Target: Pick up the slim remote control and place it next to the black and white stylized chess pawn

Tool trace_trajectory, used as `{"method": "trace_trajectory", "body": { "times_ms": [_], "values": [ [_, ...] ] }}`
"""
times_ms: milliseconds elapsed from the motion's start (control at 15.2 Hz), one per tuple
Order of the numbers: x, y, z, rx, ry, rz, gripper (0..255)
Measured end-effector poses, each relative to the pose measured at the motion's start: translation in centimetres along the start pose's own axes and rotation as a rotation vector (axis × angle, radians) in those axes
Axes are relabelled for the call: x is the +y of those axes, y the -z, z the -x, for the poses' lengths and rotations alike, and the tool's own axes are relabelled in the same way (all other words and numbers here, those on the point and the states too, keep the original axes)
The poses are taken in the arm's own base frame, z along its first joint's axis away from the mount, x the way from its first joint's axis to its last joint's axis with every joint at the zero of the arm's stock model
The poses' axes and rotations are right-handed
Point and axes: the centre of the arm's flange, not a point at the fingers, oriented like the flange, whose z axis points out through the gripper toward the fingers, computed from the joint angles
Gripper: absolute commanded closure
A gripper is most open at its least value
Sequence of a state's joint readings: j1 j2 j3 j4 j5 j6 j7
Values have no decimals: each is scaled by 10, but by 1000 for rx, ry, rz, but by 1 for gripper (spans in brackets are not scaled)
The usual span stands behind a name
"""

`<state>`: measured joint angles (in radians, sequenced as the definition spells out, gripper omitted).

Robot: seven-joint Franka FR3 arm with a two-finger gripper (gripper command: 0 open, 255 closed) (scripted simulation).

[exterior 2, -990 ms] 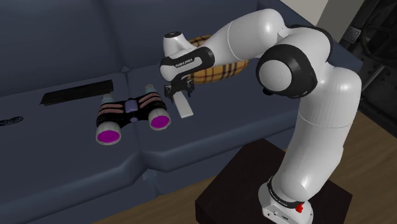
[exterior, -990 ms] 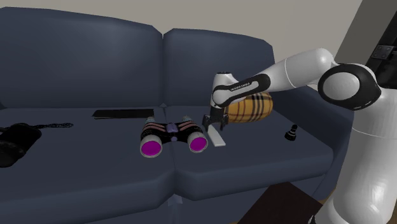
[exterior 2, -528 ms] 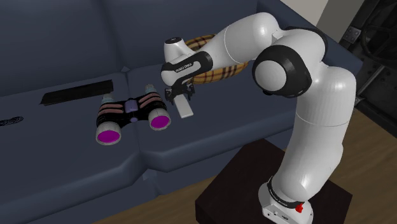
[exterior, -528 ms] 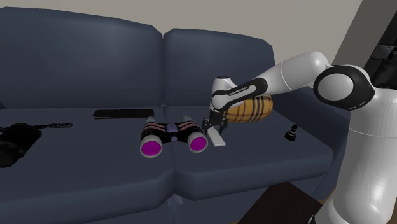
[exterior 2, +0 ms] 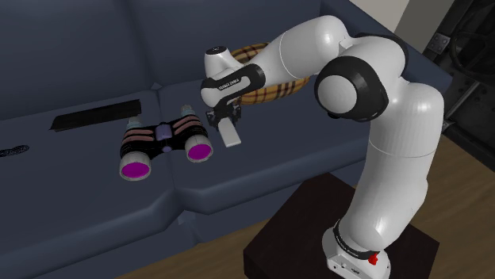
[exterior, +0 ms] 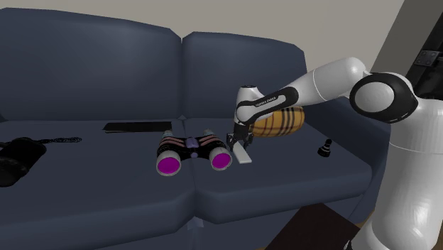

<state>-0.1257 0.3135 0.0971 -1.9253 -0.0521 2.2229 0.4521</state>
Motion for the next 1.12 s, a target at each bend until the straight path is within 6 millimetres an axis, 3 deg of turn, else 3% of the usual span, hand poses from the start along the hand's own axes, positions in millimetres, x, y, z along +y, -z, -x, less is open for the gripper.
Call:
{"method": "trace_trajectory", "body": {
  "times_ms": [462, 1122],
  "values": [
    [0, 2, 0, 0, 0, 0, 255],
    [1, 53, 1, 0, 0, 0, 255]
  ]
}}
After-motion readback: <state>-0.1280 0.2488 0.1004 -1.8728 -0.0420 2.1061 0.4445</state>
